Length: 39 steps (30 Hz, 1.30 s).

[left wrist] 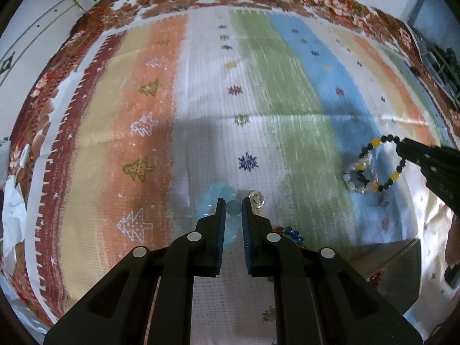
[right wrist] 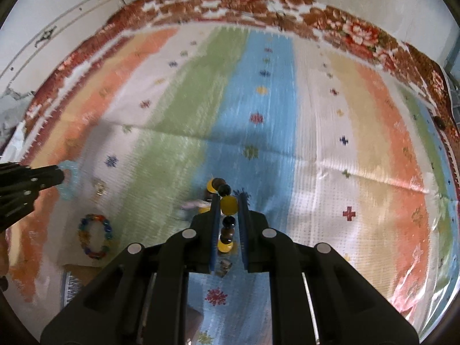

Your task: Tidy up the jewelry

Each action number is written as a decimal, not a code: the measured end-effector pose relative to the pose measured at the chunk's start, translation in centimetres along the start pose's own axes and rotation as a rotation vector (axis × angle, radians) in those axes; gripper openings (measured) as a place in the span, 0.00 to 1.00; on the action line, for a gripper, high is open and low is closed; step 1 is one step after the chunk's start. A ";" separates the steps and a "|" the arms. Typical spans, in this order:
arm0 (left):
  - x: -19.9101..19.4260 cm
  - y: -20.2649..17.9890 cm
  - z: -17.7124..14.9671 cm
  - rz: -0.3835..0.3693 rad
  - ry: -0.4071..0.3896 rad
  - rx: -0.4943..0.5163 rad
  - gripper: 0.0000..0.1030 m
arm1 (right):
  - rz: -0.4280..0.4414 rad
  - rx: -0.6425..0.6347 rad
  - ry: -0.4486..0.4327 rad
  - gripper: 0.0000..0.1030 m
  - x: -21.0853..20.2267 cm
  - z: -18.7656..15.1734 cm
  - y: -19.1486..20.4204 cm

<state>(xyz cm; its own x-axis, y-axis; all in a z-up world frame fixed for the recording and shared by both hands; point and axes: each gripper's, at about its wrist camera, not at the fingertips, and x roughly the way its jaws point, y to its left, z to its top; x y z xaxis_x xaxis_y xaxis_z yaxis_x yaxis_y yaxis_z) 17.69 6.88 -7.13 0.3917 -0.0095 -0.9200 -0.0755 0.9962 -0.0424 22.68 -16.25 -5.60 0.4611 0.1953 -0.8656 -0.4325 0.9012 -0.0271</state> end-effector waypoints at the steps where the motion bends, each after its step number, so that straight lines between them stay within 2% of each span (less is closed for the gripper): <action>1: -0.2 0.1 0.1 -0.005 -0.005 -0.008 0.10 | 0.003 -0.004 -0.010 0.13 -0.5 0.1 0.1; 18: -1.3 -1.8 -0.4 -0.024 -0.024 0.036 0.11 | 0.092 -0.007 -0.121 0.13 -7.0 0.0 0.9; 26: -1.6 -2.2 -0.4 -0.030 -0.031 0.051 0.11 | 0.083 -0.013 -0.132 0.13 -7.6 -0.2 0.8; 33: -1.9 -2.9 -0.5 -0.048 -0.031 0.073 0.11 | 0.096 -0.060 -0.184 0.13 -10.0 -0.2 2.1; 39: -1.3 -3.4 -0.7 -0.038 -0.011 0.092 0.11 | 0.097 -0.069 -0.164 0.13 -9.7 -0.3 2.4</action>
<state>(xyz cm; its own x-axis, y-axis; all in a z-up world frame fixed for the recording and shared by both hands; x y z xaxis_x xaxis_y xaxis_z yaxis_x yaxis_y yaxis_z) 16.82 3.47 -6.04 0.4029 -0.0466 -0.9140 0.0237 0.9989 -0.0405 16.89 -16.08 2.56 0.5325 0.3457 -0.7726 -0.5308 0.8474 0.0133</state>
